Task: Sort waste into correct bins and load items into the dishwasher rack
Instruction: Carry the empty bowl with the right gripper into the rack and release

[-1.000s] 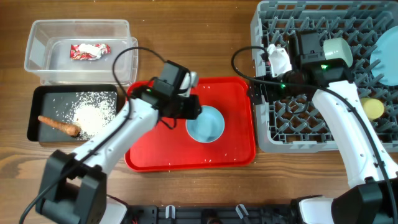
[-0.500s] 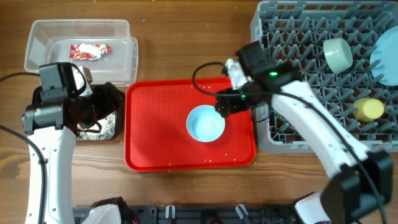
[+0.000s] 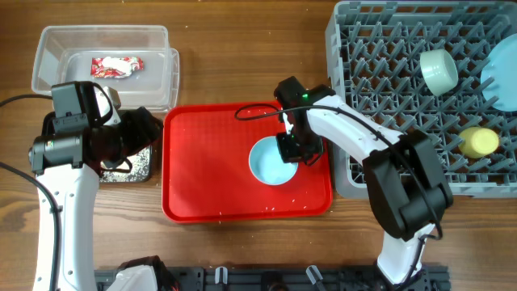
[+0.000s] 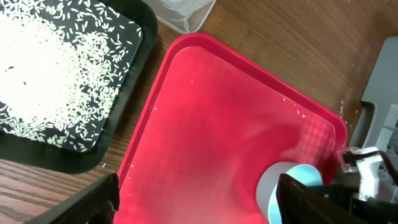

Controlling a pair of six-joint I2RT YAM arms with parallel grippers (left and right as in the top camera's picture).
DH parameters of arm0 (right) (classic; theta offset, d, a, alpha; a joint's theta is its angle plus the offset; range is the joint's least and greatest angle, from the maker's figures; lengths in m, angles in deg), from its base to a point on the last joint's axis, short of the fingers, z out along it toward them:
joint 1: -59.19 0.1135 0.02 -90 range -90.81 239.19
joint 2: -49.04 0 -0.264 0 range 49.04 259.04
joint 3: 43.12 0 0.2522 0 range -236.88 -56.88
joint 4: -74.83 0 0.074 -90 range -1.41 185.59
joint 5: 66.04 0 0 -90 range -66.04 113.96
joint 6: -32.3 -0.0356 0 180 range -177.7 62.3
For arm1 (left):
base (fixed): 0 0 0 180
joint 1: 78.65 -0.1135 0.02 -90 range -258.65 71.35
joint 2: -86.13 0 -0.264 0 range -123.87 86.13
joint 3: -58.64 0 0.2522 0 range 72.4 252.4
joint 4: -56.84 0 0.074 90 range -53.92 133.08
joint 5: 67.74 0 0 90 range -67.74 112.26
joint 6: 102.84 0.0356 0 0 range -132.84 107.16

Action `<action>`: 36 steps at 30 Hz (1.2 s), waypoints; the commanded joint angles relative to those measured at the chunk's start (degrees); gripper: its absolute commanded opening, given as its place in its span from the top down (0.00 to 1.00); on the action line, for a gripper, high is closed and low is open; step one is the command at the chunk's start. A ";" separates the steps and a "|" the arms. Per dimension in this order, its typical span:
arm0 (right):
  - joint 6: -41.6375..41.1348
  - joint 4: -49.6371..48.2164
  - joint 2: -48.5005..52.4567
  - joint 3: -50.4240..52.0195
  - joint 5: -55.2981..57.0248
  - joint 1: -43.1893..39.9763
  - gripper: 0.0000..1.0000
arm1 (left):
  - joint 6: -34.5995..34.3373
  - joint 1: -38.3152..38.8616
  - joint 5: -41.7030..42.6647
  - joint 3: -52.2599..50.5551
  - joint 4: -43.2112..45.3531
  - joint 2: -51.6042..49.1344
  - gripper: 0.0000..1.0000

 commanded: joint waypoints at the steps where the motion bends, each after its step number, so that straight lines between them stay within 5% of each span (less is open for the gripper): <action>1: -0.57 1.22 -6.99 -4.83 10.32 -2.51 0.96 | 0.13 -0.09 0.13 0.63 -0.04 0.22 0.20; 5: 0.76 -2.03 -17.38 -10.71 27.91 -7.67 0.96 | 0.13 -0.11 0.11 0.63 -0.02 0.22 0.20; 9: 16.48 -15.74 -21.86 -10.71 46.49 -14.43 0.95 | 0.13 -0.09 0.11 0.63 -0.02 0.22 0.20; 14: 21.55 -28.76 -17.49 -10.38 66.14 -21.84 0.96 | 0.13 -0.09 0.11 0.63 0.00 0.22 0.20; 20: 36.52 -47.32 -3.76 -10.38 71.93 -24.28 0.96 | 0.11 -0.09 0.11 0.63 0.02 0.22 0.20; 26: 37.07 -48.54 7.21 -10.38 76.50 -24.11 0.96 | 0.11 -0.11 0.11 0.63 1.29 0.22 0.20; 33: 34.67 -40.94 7.93 -10.23 78.07 -20.72 0.95 | 0.11 -0.11 0.13 0.63 1.75 0.22 0.20; 34: 33.18 -39.43 7.93 -10.23 77.99 -20.22 0.92 | 0.11 -0.09 0.13 0.63 1.73 0.22 0.19; 36: 28.20 -35.41 7.93 -10.23 77.02 -19.28 0.67 | 0.11 -0.09 0.13 0.63 1.73 0.22 0.19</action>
